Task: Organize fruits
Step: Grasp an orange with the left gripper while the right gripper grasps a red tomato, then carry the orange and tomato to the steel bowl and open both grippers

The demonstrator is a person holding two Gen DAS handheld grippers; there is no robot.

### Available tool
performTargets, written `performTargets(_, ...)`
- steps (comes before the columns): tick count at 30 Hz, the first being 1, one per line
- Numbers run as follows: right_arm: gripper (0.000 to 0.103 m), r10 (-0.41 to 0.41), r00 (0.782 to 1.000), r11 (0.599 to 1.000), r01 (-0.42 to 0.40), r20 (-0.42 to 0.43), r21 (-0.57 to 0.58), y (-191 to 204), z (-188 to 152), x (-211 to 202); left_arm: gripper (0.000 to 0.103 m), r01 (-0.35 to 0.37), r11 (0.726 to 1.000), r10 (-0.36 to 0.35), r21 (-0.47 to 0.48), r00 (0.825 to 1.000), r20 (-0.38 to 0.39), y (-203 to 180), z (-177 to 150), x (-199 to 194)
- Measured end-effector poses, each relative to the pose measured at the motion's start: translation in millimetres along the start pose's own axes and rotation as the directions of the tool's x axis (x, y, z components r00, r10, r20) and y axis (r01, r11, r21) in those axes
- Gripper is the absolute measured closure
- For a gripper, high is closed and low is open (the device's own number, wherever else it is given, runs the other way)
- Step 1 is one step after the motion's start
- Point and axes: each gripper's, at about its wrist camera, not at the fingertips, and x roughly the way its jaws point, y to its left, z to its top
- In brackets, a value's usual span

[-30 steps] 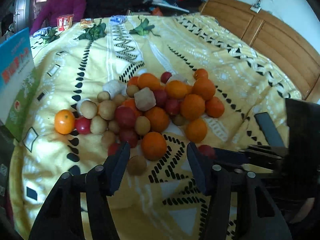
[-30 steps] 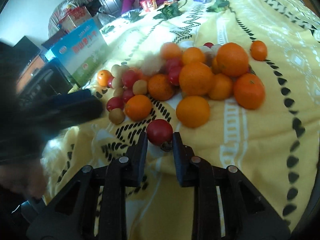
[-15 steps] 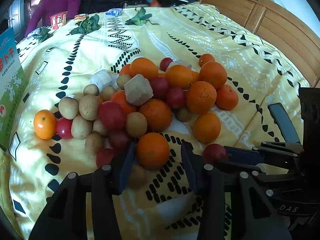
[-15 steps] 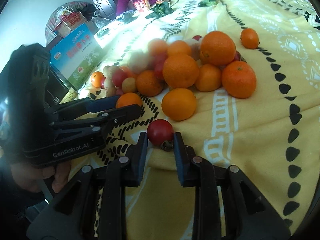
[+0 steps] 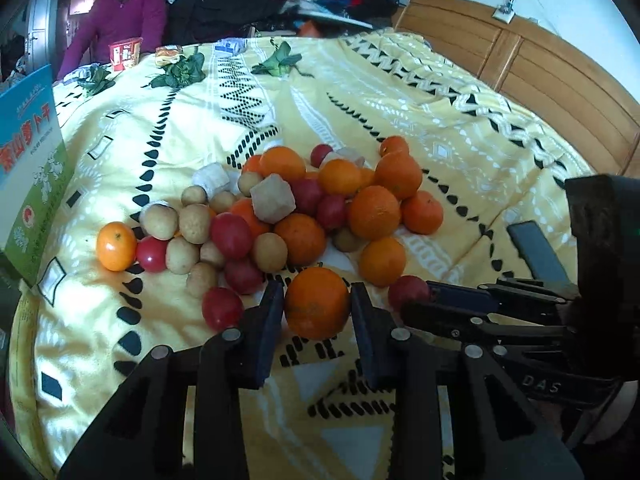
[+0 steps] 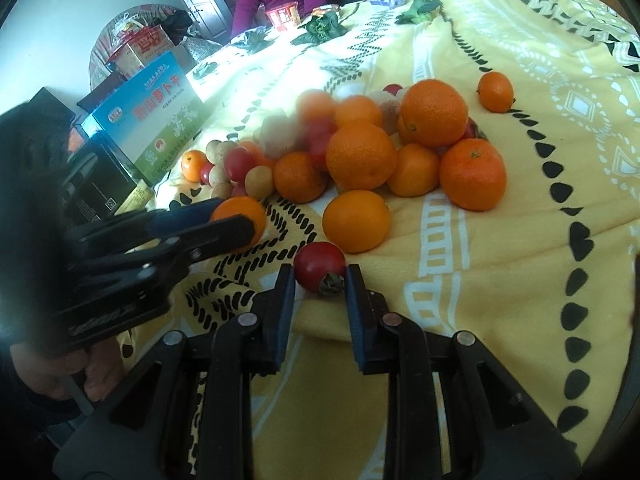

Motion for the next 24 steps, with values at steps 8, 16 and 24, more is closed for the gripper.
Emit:
performTargets(8, 0.077, -0.02, 0.999, 1.0, 0.02, 0.027, -0.02, 17, 8, -18, 0.068, -0.039, 0.999, 0.042, -0.035, 0.996, 0.084, 10, 11, -51)
performTargets(16, 0.077, 0.004, 0.997, 0.995, 0.004, 0.079, -0.101, 68, 29, -37, 0.068, -0.129, 0.982, 0.155, -0.136, 0.968, 0.199, 55, 15, -137)
performTargets(24, 0.077, 0.093, 0.988, 0.964, -0.058, 0.121, -0.261, 164, 61, -51, 0.068, -0.253, 0.911, 0.345, -0.326, 0.901, 0.262, 142, -10, -238)
